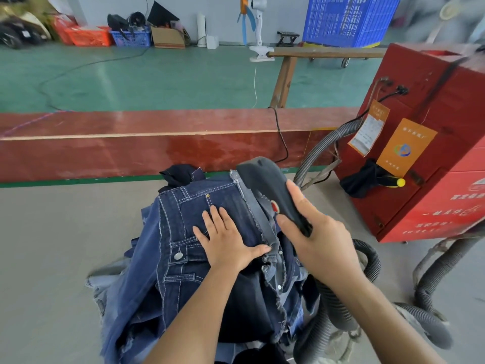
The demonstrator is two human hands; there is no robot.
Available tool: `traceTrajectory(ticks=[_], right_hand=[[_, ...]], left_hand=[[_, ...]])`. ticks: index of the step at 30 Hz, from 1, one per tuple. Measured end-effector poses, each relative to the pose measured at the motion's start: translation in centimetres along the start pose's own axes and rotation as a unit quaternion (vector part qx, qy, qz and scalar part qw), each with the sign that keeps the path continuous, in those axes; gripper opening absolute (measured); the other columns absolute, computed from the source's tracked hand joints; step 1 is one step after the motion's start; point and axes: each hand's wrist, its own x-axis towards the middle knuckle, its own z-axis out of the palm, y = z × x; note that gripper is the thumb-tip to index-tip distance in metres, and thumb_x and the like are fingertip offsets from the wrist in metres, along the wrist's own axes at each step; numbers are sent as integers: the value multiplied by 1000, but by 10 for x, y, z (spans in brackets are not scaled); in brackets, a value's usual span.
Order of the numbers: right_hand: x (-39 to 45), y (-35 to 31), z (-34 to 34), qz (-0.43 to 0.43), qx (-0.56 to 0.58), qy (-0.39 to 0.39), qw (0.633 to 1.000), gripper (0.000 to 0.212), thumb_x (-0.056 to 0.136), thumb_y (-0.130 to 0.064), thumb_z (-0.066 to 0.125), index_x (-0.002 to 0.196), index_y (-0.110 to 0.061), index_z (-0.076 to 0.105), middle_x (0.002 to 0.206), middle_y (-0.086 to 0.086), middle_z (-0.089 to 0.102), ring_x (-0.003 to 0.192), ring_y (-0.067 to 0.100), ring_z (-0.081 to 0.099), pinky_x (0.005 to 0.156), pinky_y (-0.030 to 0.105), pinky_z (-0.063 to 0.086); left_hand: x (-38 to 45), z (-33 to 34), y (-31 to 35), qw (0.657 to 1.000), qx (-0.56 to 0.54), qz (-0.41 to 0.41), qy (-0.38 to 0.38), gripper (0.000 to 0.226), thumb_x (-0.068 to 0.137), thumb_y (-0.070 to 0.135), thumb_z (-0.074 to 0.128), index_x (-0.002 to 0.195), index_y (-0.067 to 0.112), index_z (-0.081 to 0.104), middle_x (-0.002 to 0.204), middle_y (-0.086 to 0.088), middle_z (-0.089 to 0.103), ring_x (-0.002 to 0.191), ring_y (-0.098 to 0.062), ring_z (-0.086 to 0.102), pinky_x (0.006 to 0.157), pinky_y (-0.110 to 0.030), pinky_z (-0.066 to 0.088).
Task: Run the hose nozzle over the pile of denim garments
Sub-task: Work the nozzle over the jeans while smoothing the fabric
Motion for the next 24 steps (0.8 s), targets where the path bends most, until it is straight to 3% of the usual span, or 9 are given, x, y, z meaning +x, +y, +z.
traceTrajectory(ticks=[2,5,8,10,12,15,19,24], right_hand=[[-5,0,-13,4,-6,-6,1000,57,89,-48,56,135,-65,26,73,-33,51,55,-8,52,53,15,43],[-26,5,-25,31,-35,-44,998,56,85,-56,52,121,-77,15,62,-19,55,52,2,49,56,24,44],[-49,14,-23,52,-67,-81,993,60,85,-56,53,115,-80,6,77,-8,65,71,13,61,68,30,48],[-60,19,-18,67,-81,-99,990,63,87,-56,53,114,-80,2,93,-11,68,89,14,65,76,29,50],[-66,23,-13,76,-86,-100,988,63,87,-57,53,114,-81,1,95,-15,68,95,11,65,77,24,49],[-69,24,-5,76,-91,-104,988,63,87,-59,50,115,-81,-2,83,-16,65,85,5,64,71,17,47],[-65,22,4,70,-134,-114,982,63,91,-62,40,115,-76,-17,74,-14,56,74,4,58,67,17,46],[-59,23,11,55,-174,-112,977,64,92,-63,36,122,-71,-20,73,-11,54,69,9,57,61,18,45]], left_hand=[[0,0,0,1000,-1,1,0,145,56,93,49,149,5,-20,158,-12,-24,145,-32,-24,113,-61,-9],[0,-1,0,1000,0,2,-2,146,56,93,49,149,5,-20,158,-13,-23,145,-33,-23,113,-61,-9],[0,-1,0,1000,0,3,-5,146,56,94,48,149,5,-20,158,-13,-23,145,-33,-24,113,-61,-9],[-1,-1,0,1000,3,2,-7,146,55,94,48,149,5,-21,158,-12,-23,145,-32,-24,113,-61,-9],[-1,-1,0,1000,4,0,-5,147,55,94,49,149,5,-20,158,-12,-23,145,-32,-24,113,-60,-9],[-1,-1,1,1000,6,-3,1,145,56,90,54,150,5,-18,159,-12,-22,145,-33,-22,113,-60,-7],[-2,-1,1,1000,7,-4,2,145,57,89,55,150,4,-18,158,-12,-23,145,-33,-22,113,-60,-7],[-1,-1,3,1000,6,-4,3,143,58,91,51,150,4,-16,159,-13,-22,145,-33,-22,113,-60,-6]])
